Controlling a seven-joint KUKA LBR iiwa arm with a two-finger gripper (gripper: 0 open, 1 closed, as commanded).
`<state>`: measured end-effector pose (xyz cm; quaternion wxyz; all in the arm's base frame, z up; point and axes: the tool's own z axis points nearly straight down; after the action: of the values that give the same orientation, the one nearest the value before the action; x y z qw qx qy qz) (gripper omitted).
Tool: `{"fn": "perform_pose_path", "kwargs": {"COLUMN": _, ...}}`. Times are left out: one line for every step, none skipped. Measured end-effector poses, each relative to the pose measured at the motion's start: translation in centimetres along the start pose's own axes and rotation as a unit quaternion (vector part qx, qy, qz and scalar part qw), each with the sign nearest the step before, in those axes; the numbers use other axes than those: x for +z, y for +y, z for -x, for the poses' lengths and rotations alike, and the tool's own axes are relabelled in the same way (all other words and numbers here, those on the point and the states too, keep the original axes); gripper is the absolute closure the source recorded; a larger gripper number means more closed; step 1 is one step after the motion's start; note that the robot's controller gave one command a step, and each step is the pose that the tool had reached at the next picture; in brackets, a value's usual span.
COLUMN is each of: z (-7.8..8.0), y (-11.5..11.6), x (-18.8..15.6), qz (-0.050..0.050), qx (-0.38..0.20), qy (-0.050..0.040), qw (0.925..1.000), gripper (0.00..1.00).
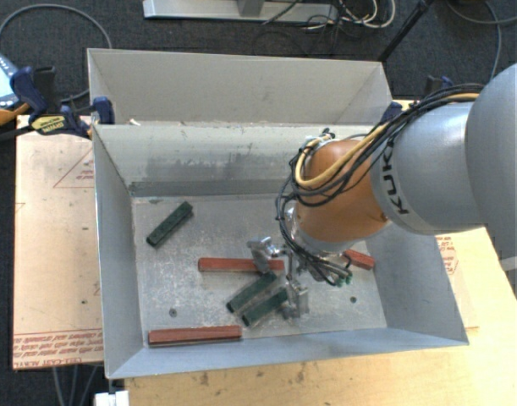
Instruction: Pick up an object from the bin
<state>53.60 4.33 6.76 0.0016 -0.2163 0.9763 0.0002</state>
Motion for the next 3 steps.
{"fn": "perform_pose_path", "kwargs": {"z": 0.3, "y": 0.3, "x": -0.5, "qz": -0.001, "qx": -0.003, "qy": -0.0025, "qw": 1.0, "gripper": 1.0}}
{"fn": "perform_pose_path", "kwargs": {"z": 0.2, "y": 3.9, "x": -16.4, "qz": -0.001, "qx": -0.181, "qy": -0.003, "qw": 0.9834, "gripper": 1.0}}
{"fn": "perform_pose_path", "kwargs": {"z": 0.1, "y": 3.8, "x": -16.1, "qz": 0.001, "qx": -0.18, "qy": -0.0002, "qw": 0.9836, "gripper": 0.0}}
